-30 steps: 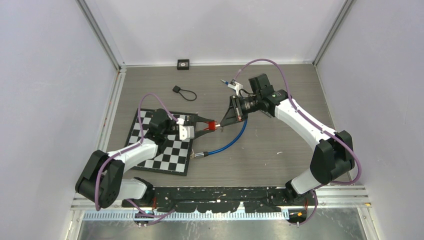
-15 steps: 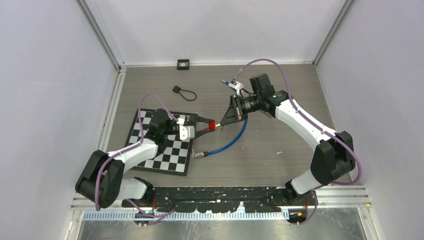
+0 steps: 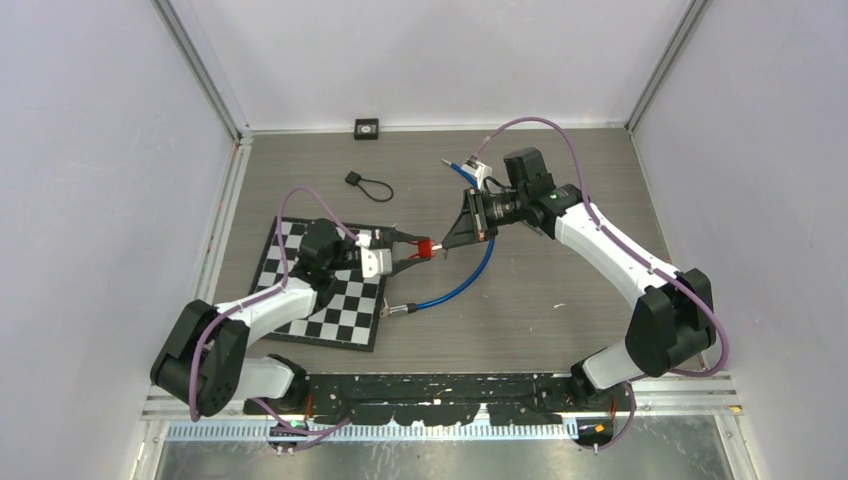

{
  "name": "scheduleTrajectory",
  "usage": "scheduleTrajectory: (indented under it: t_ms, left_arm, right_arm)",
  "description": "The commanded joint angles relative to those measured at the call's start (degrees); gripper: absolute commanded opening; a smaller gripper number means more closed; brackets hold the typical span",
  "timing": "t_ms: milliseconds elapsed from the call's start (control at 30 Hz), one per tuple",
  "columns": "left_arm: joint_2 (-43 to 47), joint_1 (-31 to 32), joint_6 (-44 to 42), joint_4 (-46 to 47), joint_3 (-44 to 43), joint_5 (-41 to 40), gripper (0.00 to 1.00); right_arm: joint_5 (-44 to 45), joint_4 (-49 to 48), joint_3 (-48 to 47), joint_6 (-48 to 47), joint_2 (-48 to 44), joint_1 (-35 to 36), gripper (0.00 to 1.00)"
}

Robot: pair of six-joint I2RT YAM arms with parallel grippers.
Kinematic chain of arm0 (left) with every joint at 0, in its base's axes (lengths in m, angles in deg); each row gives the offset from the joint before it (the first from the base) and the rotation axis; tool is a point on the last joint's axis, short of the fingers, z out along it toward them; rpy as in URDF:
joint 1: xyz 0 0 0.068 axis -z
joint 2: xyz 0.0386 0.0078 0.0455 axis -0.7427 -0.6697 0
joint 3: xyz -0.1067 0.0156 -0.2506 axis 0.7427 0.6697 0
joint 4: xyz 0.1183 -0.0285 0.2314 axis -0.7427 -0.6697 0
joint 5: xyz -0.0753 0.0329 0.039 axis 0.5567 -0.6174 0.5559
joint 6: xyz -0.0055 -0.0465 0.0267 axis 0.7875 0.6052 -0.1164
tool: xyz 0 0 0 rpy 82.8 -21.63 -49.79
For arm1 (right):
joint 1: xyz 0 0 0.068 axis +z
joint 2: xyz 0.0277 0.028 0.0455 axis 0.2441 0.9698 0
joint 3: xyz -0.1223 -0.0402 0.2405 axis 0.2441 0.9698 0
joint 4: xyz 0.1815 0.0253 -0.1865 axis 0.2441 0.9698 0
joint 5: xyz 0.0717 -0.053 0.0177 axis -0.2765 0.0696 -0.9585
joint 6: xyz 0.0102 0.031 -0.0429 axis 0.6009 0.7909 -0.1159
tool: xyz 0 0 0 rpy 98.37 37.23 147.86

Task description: Unlock with the key

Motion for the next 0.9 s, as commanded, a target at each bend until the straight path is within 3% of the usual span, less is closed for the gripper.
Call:
scheduleTrajectory:
  t_ms: [0,467,867]
  left_arm:
    - [-0.1,0.7,0.5,3.8,-0.3,-1.0,0.00]
    - [-1.2,2.7,1.1,3.4,-1.3,-5.7,0.00]
    - [-1.8,5.3,-5.1,1.7,-0.8,-15.8,0.00]
  right_arm:
    - [1.2,-2.8,0.1,0.9,-2.8,-0.3,0.00]
    - [3.7,-4.1,1.4,2.8,-1.0,-0.2,0.01]
    - [4.2,-5.7,1.4,7.8,4.6,-0.2,0.01]
